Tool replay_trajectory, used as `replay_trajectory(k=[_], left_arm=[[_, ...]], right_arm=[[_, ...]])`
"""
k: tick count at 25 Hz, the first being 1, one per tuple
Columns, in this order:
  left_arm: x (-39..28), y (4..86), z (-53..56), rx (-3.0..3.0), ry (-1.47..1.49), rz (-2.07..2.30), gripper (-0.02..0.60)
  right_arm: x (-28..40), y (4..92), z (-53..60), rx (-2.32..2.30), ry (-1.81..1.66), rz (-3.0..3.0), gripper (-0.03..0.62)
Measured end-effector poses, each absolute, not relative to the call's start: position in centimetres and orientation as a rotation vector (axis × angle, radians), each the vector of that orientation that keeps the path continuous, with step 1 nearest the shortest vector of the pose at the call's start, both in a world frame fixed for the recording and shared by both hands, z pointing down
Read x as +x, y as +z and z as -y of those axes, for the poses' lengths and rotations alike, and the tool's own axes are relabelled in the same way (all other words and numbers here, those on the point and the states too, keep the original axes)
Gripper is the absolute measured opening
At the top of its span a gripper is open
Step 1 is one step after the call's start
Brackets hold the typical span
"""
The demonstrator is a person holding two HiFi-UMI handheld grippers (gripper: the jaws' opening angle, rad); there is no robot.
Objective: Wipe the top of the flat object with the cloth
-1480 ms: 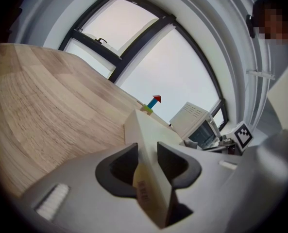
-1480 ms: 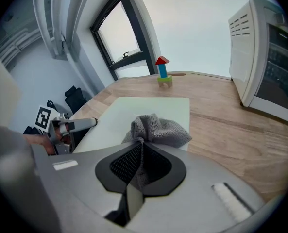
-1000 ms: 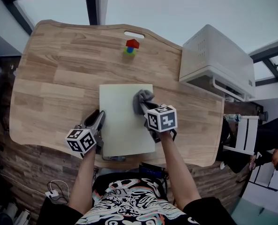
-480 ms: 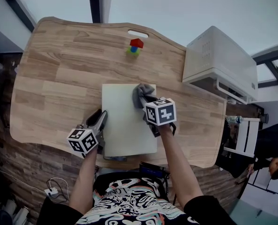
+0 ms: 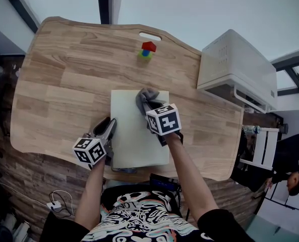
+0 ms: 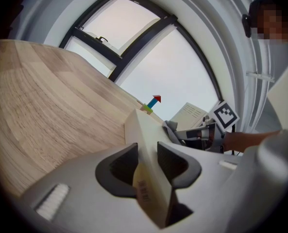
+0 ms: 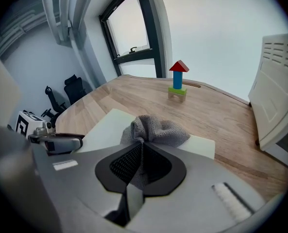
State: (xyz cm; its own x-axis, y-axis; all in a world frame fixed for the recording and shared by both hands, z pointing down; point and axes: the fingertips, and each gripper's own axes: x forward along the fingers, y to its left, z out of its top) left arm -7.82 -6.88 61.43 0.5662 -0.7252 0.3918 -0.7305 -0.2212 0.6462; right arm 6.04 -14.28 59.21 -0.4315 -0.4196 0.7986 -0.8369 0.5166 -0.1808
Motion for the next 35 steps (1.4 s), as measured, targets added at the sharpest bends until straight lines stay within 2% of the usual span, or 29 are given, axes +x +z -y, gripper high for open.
replay_trajectory(k=[16, 35], left_arm=[[-7.8, 61.7, 7.0, 1.962, 0.009, 1.161, 0.183], [-7.7, 61.5, 7.2, 1.969, 0.04, 1.181, 0.183]], right_arm=[[3.0, 59.7, 7.5, 0.879, 0.713, 2.085, 0.009], [3.1, 59.8, 2.0, 0.86, 0.761, 2.101, 0.009]])
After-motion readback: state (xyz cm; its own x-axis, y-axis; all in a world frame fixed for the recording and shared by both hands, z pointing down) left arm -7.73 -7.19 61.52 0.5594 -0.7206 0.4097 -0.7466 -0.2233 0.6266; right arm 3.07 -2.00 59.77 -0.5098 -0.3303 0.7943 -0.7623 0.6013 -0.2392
